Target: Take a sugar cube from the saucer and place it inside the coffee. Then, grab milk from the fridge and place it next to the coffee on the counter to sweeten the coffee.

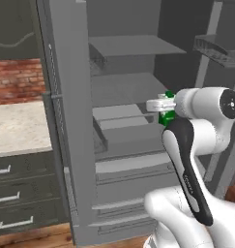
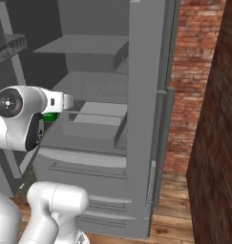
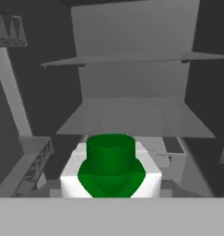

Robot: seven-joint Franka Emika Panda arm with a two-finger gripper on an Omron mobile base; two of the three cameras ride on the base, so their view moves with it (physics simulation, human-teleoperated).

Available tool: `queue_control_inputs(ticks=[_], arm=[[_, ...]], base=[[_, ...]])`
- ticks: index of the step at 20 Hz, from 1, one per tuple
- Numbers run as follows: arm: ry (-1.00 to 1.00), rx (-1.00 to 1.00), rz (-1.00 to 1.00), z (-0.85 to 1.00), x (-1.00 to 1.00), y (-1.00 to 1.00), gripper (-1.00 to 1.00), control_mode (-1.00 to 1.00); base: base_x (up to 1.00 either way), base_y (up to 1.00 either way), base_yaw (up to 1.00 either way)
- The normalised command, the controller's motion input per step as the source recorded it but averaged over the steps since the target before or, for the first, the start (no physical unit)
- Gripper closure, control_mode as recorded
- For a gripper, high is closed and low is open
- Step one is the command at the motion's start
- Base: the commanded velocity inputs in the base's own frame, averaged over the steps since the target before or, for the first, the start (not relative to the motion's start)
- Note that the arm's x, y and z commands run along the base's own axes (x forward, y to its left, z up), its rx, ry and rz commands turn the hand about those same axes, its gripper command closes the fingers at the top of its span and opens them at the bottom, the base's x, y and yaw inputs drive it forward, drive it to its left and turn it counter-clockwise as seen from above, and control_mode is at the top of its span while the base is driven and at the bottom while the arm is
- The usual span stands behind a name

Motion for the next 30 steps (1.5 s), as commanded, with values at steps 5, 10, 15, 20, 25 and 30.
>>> queue_control_inputs(ticks=[5,10,15,20,25,30], arm=[[0.0,0.0,0.0,0.0,0.0,0.0,1.0,1.0],[0.0,0.0,0.0,0.0,0.0,0.0,1.0,1.0],[0.0,0.0,0.0,0.0,0.0,0.0,1.0,1.0],[0.0,0.0,0.0,0.0,0.0,0.0,1.0,1.0],[0.0,0.0,0.0,0.0,0.0,0.0,1.0,1.0],[0.0,0.0,0.0,0.0,0.0,0.0,1.0,1.0]], base=[[-0.69,0.25,0.5],[-0.13,0.57,0.74],[0.0,0.56,0.8],[0.25,0.53,0.69],[0.96,0.28,0.45],[1.0,0.14,0.3]])
